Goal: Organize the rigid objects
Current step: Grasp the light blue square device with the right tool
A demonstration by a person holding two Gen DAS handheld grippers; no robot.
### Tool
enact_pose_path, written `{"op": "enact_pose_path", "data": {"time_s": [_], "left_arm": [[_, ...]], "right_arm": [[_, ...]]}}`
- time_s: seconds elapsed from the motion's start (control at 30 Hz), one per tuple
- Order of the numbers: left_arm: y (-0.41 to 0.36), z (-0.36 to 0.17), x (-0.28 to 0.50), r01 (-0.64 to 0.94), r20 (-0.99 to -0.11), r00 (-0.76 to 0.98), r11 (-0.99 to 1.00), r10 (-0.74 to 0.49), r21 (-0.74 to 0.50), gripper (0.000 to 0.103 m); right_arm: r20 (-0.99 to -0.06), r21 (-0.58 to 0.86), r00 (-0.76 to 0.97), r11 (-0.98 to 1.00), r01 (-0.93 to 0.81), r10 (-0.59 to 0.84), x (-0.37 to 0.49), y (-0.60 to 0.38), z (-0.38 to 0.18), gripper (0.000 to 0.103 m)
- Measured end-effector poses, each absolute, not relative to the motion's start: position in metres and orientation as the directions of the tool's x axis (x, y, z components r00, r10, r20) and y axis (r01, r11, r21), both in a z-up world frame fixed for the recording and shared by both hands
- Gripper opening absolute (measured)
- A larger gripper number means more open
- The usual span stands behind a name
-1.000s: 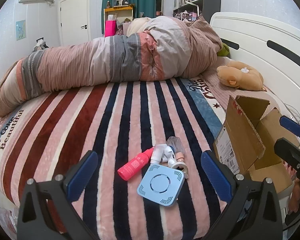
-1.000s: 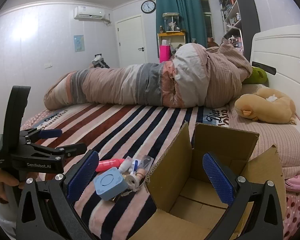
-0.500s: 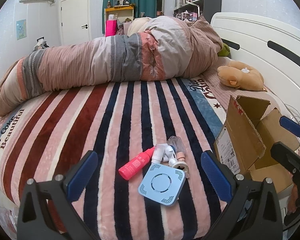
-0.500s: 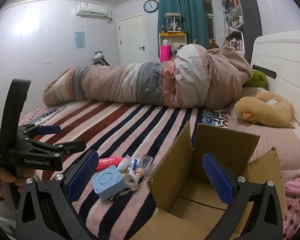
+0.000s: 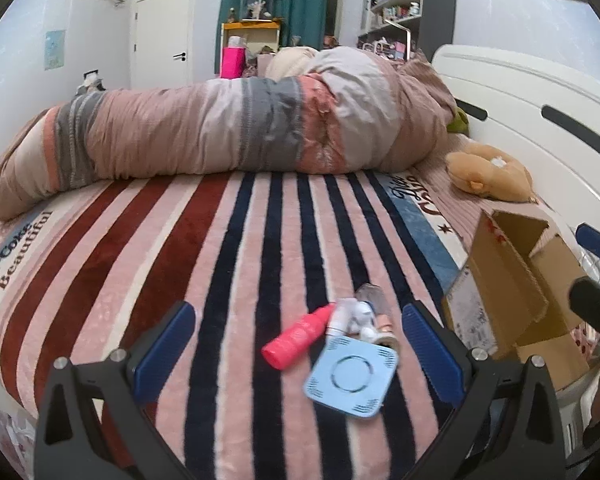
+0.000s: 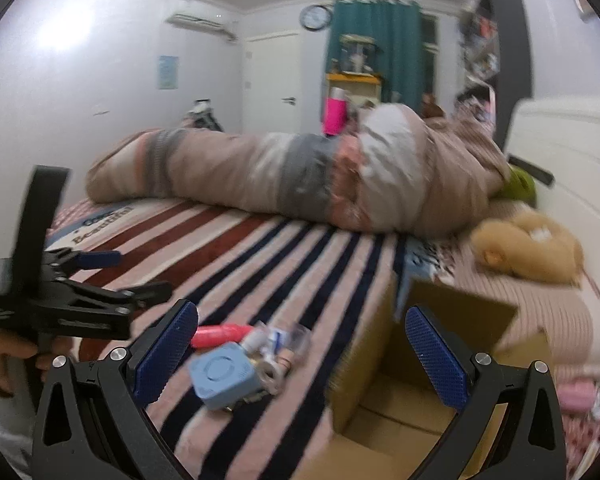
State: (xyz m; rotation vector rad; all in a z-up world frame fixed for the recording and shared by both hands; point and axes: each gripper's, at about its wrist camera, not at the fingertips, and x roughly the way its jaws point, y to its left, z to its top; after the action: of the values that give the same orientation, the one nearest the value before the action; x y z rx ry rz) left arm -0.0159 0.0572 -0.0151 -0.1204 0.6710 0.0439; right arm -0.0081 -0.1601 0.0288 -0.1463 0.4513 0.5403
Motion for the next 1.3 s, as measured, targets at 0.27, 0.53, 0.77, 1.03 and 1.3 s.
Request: {"op": "enact_pose_path", "data": {"time_s": [0.27, 0.53, 0.77, 1.03, 1.3], "left_arm": [[0.118, -0.04, -0.007, -0.126, -0.644, 0.765, 0.985, 0.02, -0.119, 0.103], [0.141, -0.067, -0.007, -0.131, -0.669, 0.743, 0.979, -0.009, -0.158, 0.103], [0.142, -0.078, -0.011, -0.145, -0.678, 0.735, 0.972, -0.019, -0.185, 0.103], [0.142, -0.08, -0.015, -0.141, -0.681, 0.732, 0.97, -0.031, -0.197, 0.103], [0.146, -0.09, -0.009, -0.094, -0.703, 0.707, 0.974, -0.081, -0.208, 0.102]], "right_arm": [[-0.57, -0.049, 0.608, 0.715, -0.697, 0.553, -0.008, -0.072, -0.004, 0.077], [-0.718, -0.019, 0.517, 0.73, -0.683, 0.465, 0.034, -0.032, -0.089, 0.093], [-0.789, 0.009, 0.448, 0.738, -0.674, 0.419, 0.073, -0.035, -0.129, 0.094], [-0.825, 0.139, 0.28, 0.657, -0.741, 0.491, 0.059, -0.039, -0.126, 0.094], [-0.865, -0.092, 0.377, 0.633, -0.769, 0.332, 0.055, -0.003, -0.145, 0.087]]}}
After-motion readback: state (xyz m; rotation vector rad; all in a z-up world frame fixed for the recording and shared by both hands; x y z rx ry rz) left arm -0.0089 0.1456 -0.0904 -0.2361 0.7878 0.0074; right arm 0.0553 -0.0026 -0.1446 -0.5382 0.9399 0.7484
